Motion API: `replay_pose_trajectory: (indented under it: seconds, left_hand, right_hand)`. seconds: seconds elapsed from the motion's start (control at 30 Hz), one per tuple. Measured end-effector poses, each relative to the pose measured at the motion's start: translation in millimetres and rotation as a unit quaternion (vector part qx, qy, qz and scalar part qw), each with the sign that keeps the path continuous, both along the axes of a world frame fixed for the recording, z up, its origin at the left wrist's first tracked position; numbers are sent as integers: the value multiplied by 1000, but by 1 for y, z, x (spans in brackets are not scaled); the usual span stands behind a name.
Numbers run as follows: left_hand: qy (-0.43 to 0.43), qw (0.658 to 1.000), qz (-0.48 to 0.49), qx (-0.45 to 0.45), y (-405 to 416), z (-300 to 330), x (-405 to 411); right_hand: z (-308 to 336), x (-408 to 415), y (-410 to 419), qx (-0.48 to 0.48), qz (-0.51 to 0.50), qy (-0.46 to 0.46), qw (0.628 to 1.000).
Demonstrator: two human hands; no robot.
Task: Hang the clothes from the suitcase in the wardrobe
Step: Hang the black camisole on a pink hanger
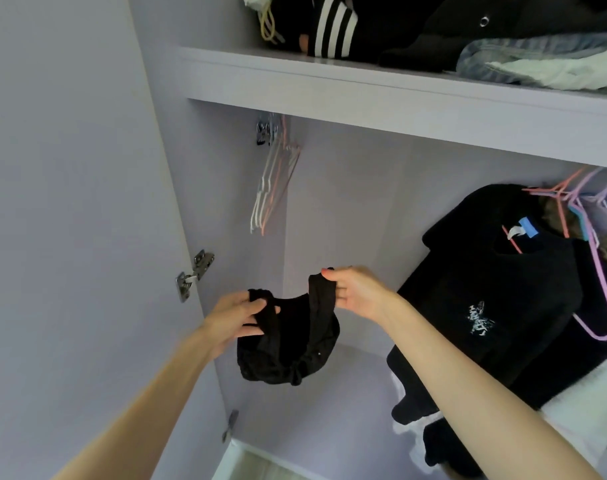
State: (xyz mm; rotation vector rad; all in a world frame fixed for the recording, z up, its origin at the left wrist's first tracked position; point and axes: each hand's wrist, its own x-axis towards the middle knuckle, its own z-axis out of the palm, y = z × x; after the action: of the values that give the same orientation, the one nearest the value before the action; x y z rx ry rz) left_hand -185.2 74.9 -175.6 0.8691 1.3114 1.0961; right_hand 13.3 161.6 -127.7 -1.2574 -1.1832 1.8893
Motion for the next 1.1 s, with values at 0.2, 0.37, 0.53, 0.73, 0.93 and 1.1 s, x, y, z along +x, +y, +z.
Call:
replay_pose_trajectory:
  seconds: [0.2,0.37,0.53,0.73,0.93,1.1]
  left_hand:
    - [-29,999,10,28,10,10,-8]
    - [-47,999,3,18,16,19,-17]
    - [-73,993,71,-54,26,26,-38]
    - [-68,989,118,-63,28,33,-59]
    - [-54,990,110,-63,25,31,-77]
    - [-46,992,95,-64,27,27,-80]
  right_hand:
    - [13,-51,5,101,55,-116,987]
    - [19,-80,19,158,79,-191,965]
    - [19,-113,45,108,24,-165,980]
    - [27,-153,86,85,-84,-38,992]
    - [28,-174,118,75,-95,-67,990]
    - [29,-176,137,95,-142,-130,977]
